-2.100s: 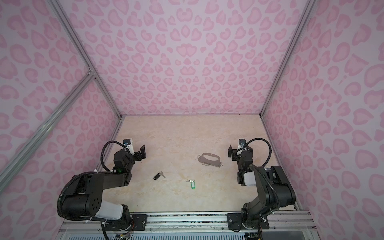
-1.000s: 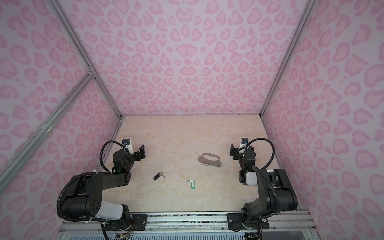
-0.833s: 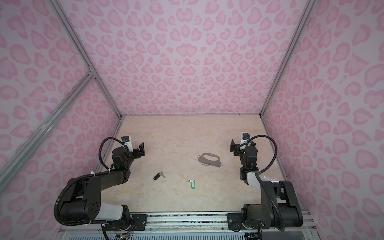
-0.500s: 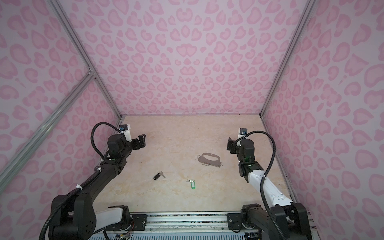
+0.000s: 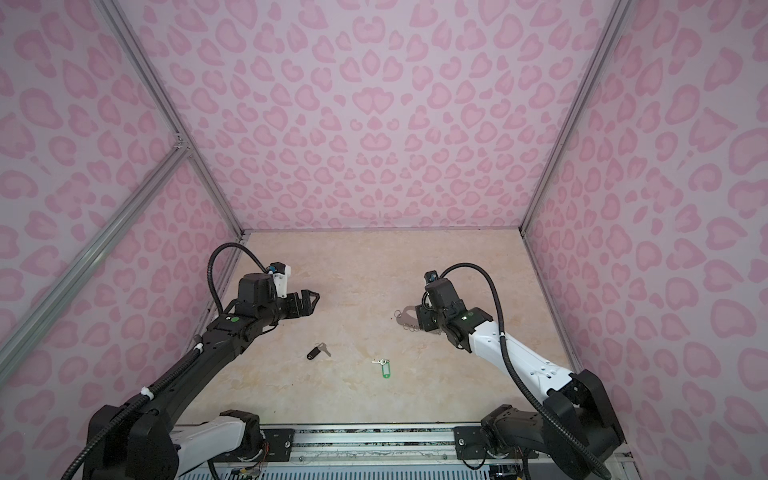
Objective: Put the keys on the keyring
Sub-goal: 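Reach the right gripper to the green-tagged key while the left arm advances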
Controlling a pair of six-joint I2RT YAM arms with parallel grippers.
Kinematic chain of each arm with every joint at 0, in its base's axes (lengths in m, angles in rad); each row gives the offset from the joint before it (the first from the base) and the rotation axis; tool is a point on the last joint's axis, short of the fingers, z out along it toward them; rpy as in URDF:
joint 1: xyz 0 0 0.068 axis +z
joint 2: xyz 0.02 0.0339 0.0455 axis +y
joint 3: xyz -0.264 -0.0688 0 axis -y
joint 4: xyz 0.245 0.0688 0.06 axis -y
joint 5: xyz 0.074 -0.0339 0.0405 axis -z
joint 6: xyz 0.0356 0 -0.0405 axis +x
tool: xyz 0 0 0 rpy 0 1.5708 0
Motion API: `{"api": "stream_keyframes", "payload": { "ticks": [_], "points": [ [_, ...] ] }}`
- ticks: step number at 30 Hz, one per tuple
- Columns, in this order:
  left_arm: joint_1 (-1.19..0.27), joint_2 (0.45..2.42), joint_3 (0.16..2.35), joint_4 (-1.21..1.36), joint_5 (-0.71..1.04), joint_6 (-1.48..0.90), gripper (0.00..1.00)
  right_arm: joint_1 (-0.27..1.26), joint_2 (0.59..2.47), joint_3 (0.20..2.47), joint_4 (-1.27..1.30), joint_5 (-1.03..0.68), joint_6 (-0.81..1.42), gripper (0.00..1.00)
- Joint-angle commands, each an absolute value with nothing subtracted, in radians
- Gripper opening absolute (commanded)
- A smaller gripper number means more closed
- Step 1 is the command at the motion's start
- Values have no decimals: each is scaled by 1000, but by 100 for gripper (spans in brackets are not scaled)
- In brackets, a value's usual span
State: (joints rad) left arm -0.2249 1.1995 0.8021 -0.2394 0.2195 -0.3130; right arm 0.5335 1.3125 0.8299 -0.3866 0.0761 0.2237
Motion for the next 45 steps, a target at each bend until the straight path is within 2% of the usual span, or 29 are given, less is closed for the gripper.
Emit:
{"api": "stream_keyframes", "payload": {
  "ticks": [1,14,22,26,30,39,45],
  "points": [
    [-264,1202,841,-298,236,-288,92,579,1351,857,-505,50,264,68],
    [-463,1300,895,-370,245,-231,82,685,1406,867,-584,7,228,61],
    [-483,1346,908,-388,261,-217,75,790,1451,855,-570,-95,209,52],
    [-483,1354,917,-397,267,-205,71,829,1489,860,-529,-97,143,46],
    [-483,1346,916,-393,255,-190,70,844,1513,864,-480,-127,30,36],
    [-482,1329,914,-399,248,-198,69,845,1607,964,-552,-192,-169,33],
    [-468,1292,901,-400,240,-224,69,850,1606,974,-585,-204,-321,32]
  ]
}}
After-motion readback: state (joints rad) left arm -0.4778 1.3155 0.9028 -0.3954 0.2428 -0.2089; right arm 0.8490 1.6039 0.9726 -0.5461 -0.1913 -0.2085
